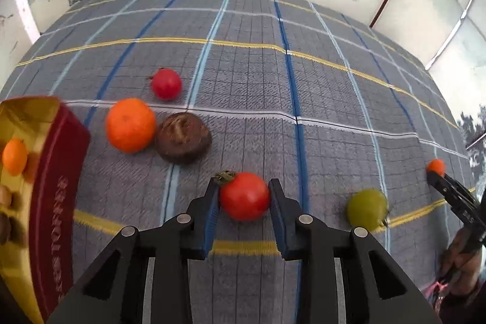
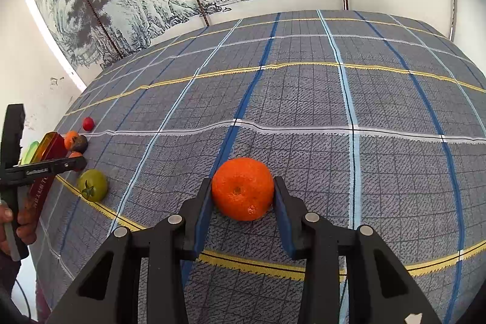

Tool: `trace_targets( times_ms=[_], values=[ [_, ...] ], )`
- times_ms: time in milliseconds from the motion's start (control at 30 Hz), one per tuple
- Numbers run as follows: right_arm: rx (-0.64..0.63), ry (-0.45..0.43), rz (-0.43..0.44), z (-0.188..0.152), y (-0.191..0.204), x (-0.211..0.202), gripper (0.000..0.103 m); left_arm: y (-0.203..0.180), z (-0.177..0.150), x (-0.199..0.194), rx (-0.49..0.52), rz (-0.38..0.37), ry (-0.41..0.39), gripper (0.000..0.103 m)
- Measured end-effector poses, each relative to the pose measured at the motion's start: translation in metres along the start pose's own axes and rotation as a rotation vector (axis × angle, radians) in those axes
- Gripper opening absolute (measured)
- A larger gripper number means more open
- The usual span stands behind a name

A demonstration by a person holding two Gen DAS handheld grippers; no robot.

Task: Organize fruits
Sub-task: 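Carry the red tomato over the tin and lower it with the left gripper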

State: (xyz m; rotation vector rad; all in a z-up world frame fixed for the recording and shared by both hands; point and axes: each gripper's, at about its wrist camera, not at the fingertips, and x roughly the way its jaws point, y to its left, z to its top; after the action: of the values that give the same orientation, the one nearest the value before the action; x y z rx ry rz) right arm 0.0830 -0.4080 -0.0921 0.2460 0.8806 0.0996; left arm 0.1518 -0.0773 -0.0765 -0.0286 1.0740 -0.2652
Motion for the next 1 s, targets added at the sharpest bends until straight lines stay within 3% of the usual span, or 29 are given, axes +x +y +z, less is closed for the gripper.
trace_targets(
  times_ms=[200,467,1000],
  values=[
    [-0.005,0.001,-0.006,0.0,0.001,0.0,0.037,0.01,-0.03,-0.054,-0.042,-0.068,-0.039,0.032],
    [-0.031,0.005,-0.039,0.0,0.007,0.003,0.037,0.022,-0.059,-0.107,-0.071,-0.096,-0.065,0.032],
    [-0.072,0.012,-0.088,0.0,0.014,0.005,0.037,0.043,-0.087,-0.155,-0.084,-0.083,-0.126,0.032]
  ],
)
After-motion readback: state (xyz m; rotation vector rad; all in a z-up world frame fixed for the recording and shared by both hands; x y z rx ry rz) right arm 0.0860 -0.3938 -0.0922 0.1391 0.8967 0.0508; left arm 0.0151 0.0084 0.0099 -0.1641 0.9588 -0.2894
